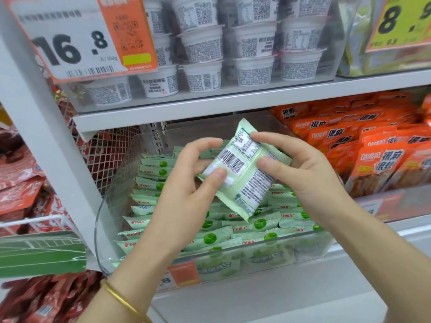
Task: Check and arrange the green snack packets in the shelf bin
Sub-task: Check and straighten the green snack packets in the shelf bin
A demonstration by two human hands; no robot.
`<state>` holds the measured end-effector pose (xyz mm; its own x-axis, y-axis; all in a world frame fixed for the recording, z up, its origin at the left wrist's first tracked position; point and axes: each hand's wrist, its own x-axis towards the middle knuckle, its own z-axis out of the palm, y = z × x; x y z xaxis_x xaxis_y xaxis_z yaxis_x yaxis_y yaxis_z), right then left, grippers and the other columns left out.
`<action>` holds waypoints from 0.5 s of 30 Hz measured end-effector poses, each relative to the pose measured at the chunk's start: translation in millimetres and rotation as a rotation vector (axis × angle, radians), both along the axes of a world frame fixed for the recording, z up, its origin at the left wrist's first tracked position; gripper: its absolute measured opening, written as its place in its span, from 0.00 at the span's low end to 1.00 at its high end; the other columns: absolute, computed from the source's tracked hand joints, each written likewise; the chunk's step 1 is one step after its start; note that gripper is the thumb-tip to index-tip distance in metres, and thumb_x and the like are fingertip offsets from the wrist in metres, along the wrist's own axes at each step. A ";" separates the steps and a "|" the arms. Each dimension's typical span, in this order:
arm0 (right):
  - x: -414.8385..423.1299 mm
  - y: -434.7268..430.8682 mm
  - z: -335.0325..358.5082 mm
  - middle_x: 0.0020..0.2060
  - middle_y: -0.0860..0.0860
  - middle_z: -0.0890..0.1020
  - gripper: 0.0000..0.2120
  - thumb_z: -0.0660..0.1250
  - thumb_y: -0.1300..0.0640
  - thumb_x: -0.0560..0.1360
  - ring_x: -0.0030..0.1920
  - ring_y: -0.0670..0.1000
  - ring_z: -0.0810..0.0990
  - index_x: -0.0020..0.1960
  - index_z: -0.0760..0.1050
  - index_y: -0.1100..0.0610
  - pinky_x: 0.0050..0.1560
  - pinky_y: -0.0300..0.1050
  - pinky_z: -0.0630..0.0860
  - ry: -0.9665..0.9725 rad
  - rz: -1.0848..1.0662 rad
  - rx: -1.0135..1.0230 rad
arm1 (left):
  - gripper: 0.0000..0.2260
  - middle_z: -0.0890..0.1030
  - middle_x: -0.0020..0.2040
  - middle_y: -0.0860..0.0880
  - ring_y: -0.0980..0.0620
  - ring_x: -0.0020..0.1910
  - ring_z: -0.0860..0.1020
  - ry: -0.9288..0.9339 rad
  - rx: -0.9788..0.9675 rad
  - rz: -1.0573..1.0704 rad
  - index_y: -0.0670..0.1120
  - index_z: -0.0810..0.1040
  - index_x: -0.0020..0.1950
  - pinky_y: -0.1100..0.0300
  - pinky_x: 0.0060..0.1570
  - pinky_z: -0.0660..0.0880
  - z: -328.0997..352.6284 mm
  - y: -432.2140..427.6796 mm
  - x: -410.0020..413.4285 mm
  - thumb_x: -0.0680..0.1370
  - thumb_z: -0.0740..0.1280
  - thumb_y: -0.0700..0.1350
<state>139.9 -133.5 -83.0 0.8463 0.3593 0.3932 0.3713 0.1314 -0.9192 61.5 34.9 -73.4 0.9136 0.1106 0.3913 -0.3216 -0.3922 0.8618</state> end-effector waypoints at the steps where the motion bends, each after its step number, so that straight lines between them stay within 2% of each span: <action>1: -0.6 0.5 0.3 0.54 0.48 0.81 0.16 0.71 0.63 0.69 0.50 0.45 0.81 0.54 0.80 0.51 0.46 0.40 0.79 0.035 0.011 0.040 | 0.16 0.83 0.49 0.56 0.59 0.44 0.81 0.005 -0.017 -0.037 0.62 0.70 0.59 0.62 0.46 0.76 0.4 -0.1 -0.9 0.78 0.65 0.41; 5: -1.6 1.3 1.2 0.53 0.51 0.83 0.17 0.69 0.61 0.65 0.47 0.48 0.82 0.54 0.79 0.54 0.43 0.44 0.80 0.104 0.016 0.110 | 0.23 0.82 0.51 0.53 0.57 0.39 0.81 0.023 -0.055 -0.129 0.60 0.69 0.61 0.67 0.38 0.74 1.2 -1.0 -2.6 0.75 0.68 0.37; 15: -0.7 0.6 -0.1 0.54 0.54 0.82 0.17 0.69 0.60 0.65 0.46 0.50 0.81 0.54 0.79 0.55 0.41 0.43 0.80 0.101 0.025 0.117 | 0.24 0.82 0.52 0.53 0.56 0.40 0.81 0.016 -0.096 -0.149 0.58 0.69 0.61 0.66 0.39 0.75 1.5 -0.1 -2.3 0.75 0.68 0.34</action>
<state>139.2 -132.9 -83.1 0.8750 0.3378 0.3469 0.2729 0.2478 -0.9296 59.1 34.8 -71.9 0.9288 0.0094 0.3704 -0.3557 -0.2573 0.8985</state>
